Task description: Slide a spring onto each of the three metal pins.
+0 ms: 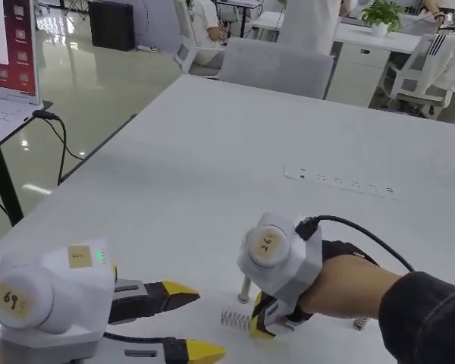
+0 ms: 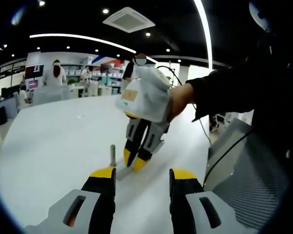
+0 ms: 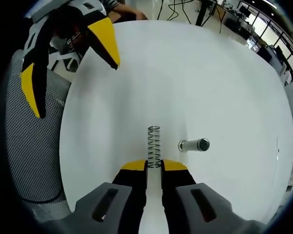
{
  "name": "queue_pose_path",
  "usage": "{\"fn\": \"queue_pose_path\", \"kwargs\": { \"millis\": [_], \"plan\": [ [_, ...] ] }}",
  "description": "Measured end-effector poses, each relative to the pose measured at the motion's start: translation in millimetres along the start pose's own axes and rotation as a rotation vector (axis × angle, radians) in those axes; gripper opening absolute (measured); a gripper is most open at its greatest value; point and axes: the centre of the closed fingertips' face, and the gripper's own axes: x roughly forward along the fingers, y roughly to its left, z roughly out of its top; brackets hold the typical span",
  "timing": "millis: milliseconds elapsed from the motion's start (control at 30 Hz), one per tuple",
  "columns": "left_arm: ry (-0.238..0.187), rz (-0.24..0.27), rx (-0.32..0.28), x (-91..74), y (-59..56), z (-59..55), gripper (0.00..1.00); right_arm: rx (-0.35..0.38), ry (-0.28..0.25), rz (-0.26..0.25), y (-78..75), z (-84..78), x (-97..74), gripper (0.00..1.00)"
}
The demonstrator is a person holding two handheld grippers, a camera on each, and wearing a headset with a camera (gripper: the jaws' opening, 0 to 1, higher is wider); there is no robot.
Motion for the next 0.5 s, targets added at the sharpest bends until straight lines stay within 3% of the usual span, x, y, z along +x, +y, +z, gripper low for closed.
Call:
{"fn": "queue_pose_path", "kwargs": {
  "millis": [500],
  "plan": [
    [0.015, -0.033, 0.025, 6.5, -4.7, 0.7, 0.34, -0.039, -0.033, 0.048, 25.7, 14.7, -52.2, 0.08]
  ]
}}
